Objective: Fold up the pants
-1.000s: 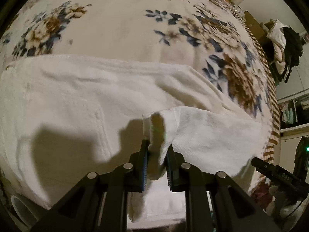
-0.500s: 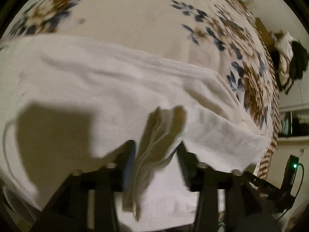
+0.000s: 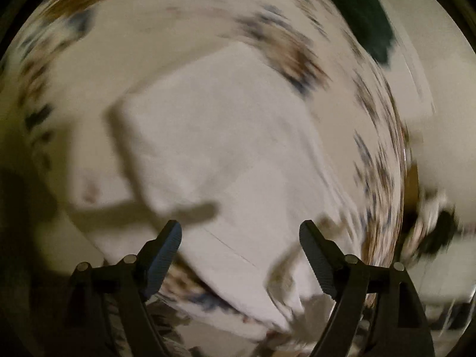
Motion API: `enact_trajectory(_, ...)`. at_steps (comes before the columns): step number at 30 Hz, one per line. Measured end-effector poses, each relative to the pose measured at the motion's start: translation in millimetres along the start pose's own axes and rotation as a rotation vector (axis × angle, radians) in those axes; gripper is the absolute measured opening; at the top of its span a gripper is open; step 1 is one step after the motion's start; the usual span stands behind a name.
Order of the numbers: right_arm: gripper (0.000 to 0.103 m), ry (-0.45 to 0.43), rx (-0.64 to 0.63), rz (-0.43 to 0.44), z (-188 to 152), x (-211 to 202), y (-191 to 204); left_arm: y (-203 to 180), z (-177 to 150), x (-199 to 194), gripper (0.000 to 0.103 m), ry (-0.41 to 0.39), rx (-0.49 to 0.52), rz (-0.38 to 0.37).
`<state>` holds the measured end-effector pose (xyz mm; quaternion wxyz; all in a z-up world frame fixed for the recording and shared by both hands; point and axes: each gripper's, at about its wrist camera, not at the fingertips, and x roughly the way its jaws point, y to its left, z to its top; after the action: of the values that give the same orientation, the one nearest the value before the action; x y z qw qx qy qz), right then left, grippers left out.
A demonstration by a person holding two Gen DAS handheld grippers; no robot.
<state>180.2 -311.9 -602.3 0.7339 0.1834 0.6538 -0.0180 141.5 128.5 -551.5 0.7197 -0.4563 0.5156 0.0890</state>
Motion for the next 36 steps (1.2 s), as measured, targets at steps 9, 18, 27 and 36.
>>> enact_trajectory(9,0.086,0.009,-0.058,0.010,17,40,57,55,56,35,0.079,-0.105,-0.253,-0.082)
enact_trajectory(18,0.086,0.016,-0.089,0.013,19,49,75,28,58,26,0.071,-0.205,-0.218,-0.134)
enact_trajectory(27,0.086,0.009,-0.080,0.025,20,47,70,35,68,37,0.022,-0.227,-0.212,-0.180)
enact_trajectory(36,0.086,-0.030,-0.048,0.049,15,25,41,-83,32,-39,0.007,-0.329,0.209,-0.240)
